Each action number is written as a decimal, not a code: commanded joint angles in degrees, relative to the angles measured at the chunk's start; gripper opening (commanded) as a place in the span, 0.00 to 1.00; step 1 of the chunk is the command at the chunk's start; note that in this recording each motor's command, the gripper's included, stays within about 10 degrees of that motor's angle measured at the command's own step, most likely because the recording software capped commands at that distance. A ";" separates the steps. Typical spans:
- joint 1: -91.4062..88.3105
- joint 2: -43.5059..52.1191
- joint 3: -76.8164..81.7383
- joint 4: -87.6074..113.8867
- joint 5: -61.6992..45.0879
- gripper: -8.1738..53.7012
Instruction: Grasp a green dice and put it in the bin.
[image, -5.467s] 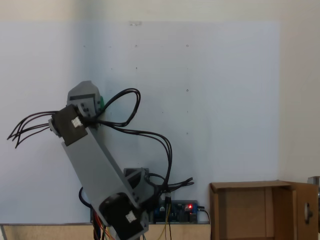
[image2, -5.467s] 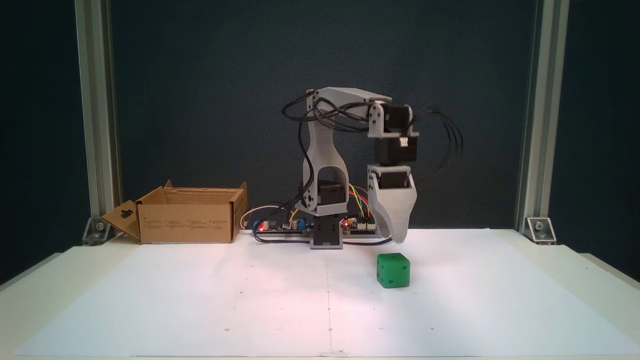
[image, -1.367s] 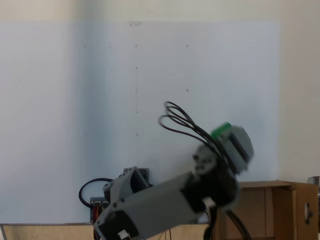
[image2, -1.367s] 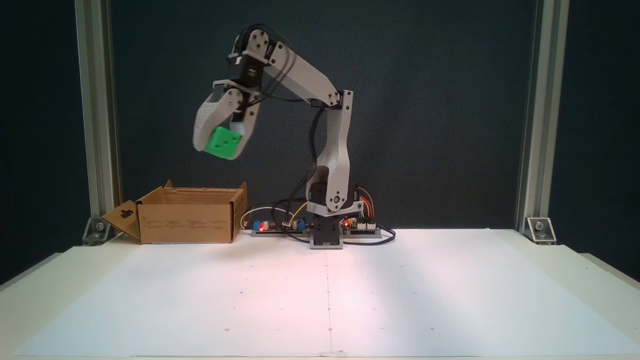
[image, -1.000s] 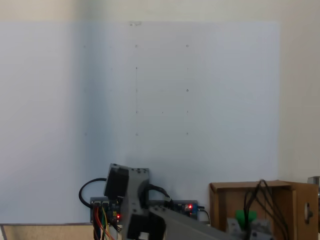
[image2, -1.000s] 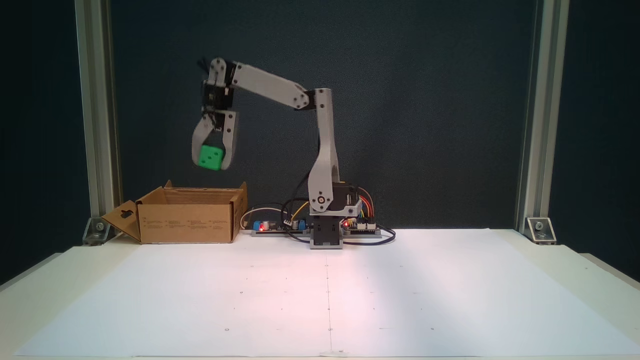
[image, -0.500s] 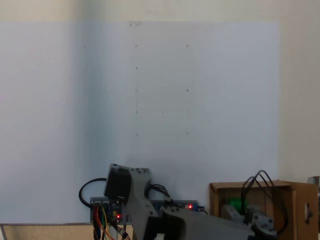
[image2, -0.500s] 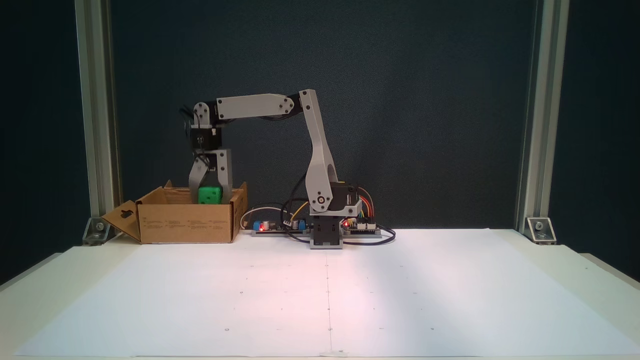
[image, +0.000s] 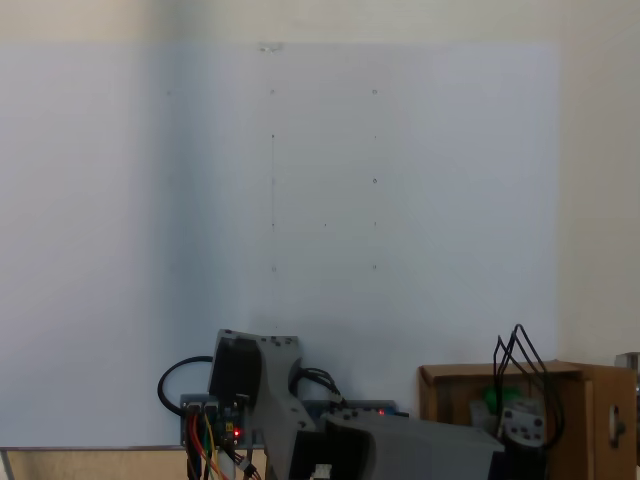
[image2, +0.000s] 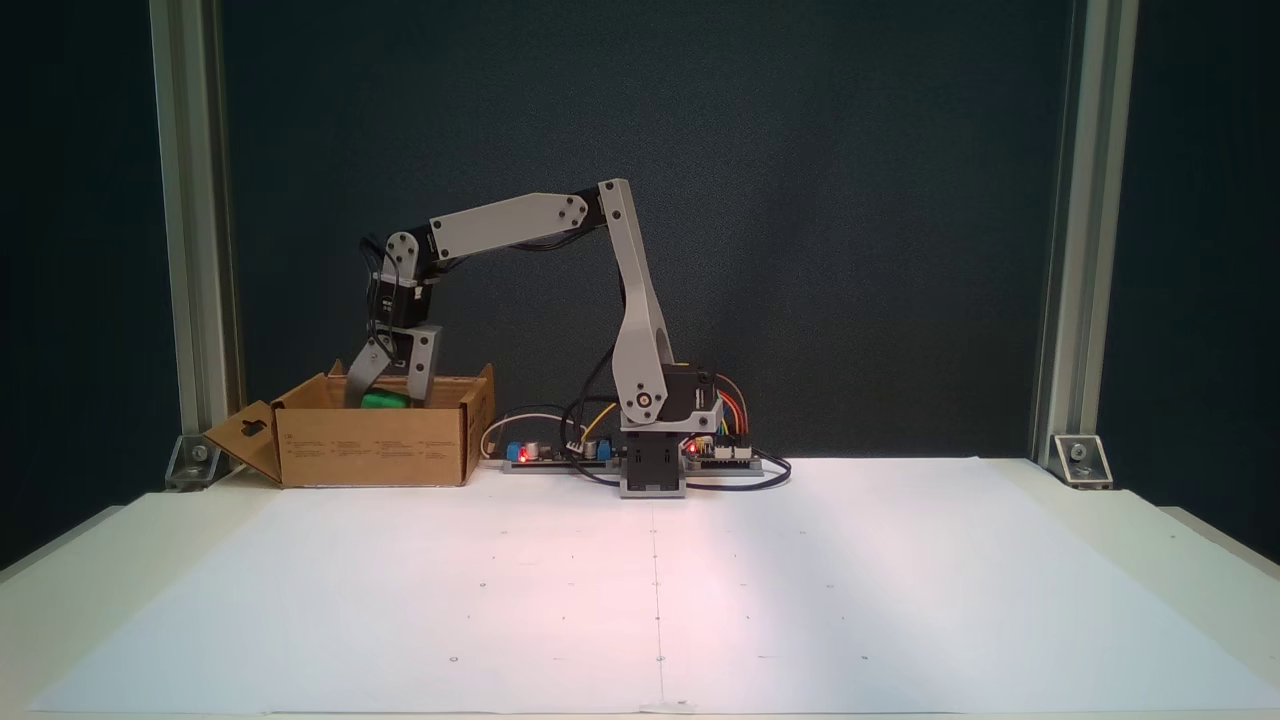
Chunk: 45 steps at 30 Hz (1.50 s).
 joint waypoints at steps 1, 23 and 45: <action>-0.70 1.76 -1.05 -2.20 -1.05 0.32; 1.05 2.46 -1.05 -7.65 -1.14 0.54; -16.88 17.84 -22.24 -16.26 19.42 0.79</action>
